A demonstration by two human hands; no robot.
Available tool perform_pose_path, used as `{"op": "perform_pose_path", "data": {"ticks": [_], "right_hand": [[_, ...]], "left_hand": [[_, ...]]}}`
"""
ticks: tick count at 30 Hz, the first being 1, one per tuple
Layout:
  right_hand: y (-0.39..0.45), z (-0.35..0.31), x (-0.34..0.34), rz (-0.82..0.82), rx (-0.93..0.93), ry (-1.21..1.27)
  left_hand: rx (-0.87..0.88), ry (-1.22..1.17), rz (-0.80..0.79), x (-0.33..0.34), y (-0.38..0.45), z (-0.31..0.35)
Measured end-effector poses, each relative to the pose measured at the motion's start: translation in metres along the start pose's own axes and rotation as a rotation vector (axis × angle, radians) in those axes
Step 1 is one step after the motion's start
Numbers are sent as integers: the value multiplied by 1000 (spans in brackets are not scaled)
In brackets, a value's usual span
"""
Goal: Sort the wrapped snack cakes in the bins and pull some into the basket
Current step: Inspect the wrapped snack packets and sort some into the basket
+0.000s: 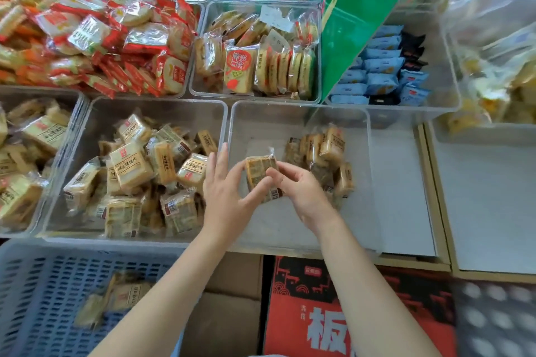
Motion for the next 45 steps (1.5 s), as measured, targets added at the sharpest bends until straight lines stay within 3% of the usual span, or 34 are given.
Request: {"op": "perform_pose_path", "data": {"ticks": [2,5,9,12,16,28,35,45], "right_hand": [[-9,-1,-9,49,10,-28],[-13,-1,-36,316,37,-203],[-3,-7,-78,664,20,-513],[20,-4,-98,685,150,-508],[36,3,-112,691,227,-427],[-24,16,-44,358,53,-285],[-78,9,21,185,33,-466],[-143,6,95,19,-53,-388]], "left_hand": [[25,-33,28,7,9,17],[90,-139,27,19,20,30],[-58,-498,-94,31,25,30],[-212,-694,-158,38,25,11],[-250,-724,-171,40,18,-7],[-327,-789,-158,35,11,4],[-239,-949,-371,21,-44,38],[-96,-874,-228,-13,-169,7]]}}
Point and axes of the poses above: each hand's wrist, its own y-axis towards the middle knuckle, its own x-axis out of the palm, z = x × y, the point moved 2 cm from there along y, towards the middle knuckle, and after that the axes turned 15 degrees about -z, right-handed, at the moved point
